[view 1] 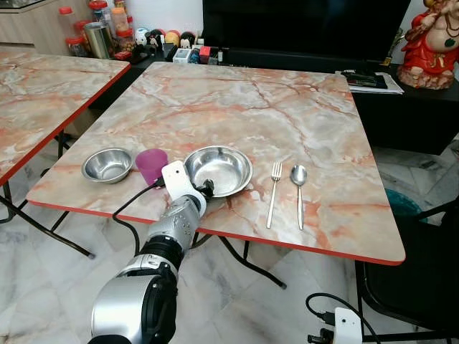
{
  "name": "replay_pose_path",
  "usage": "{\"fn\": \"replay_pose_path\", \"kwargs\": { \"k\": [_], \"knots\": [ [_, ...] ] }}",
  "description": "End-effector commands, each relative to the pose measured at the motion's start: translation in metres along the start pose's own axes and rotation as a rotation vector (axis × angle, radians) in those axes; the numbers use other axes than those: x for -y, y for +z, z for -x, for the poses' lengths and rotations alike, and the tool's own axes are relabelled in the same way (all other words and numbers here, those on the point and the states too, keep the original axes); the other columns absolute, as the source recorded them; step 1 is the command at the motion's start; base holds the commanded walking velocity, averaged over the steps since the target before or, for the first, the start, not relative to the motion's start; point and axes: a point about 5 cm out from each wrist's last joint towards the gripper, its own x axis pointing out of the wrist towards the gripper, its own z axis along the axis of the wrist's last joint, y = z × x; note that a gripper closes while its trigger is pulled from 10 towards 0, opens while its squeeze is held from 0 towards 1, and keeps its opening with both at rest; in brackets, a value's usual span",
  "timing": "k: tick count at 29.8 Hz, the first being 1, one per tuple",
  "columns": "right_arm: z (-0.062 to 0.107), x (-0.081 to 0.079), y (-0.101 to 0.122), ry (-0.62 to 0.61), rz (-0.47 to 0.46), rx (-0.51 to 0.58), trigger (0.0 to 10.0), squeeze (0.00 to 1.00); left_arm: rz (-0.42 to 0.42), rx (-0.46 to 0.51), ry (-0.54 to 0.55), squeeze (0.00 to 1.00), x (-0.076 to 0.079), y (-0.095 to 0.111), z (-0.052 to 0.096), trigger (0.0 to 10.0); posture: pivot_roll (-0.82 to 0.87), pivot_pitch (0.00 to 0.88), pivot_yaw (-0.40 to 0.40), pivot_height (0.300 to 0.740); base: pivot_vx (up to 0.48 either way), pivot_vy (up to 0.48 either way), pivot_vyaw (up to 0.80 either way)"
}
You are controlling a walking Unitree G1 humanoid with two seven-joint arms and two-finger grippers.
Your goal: Setting the table
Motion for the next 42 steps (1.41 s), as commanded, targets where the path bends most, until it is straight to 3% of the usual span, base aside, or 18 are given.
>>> {"fn": "replay_pose_path", "kwargs": {
  "k": [1, 27, 32, 35, 42],
  "knots": [
    [0.0006, 0.0028, 0.0001, -0.014, -0.016, 0.009, 10.0, 0.0, 0.019, -0.015, -0.003, 0.0, 0.0015, -0.0024, -0.0005, 0.0, -0.1, 0.034, -0.002, 0.74, 0.0, 0.0, 0.0],
    [0.0008, 0.0026, -0.0011, -0.013, -0.014, 0.004, 10.0, 0.0, 0.07, 0.013, 0.019, 0.0, 0.0009, -0.0062, 0.0006, 0.0, -0.1, 0.035, -0.004, 0.74, 0.0, 0.0, 0.0],
    [0.0005, 0.0017, -0.0005, -0.01, -0.012, 0.005, 10.0, 0.0, 0.103, 0.056, 0.015, 0.0, 0.0064, -0.0043, 0.0019, 0.0, -0.09, 0.031, -0.008, 0.74, 0.0, 0.0, 0.0],
    [0.0003, 0.0007, 0.0, -0.005, -0.007, 0.005, 10.0, 0.0, 0.059, 0.088, 0.013, 0.0, 0.0076, -0.0027, 0.0029, 0.0, -0.09, 0.031, -0.01, 0.74, 0.0, 0.0, 0.0],
    [-0.0003, -0.001, 0.0012, 0.002, -0.001, 0.005, 10.0, 0.0, 0.108, 0.121, 0.012, 0.0, 0.007, -0.0061, 0.0057, 0.0, -0.08, 0.028, -0.015, 0.74, 0.0, 0.0, 0.0]
  ]
}}
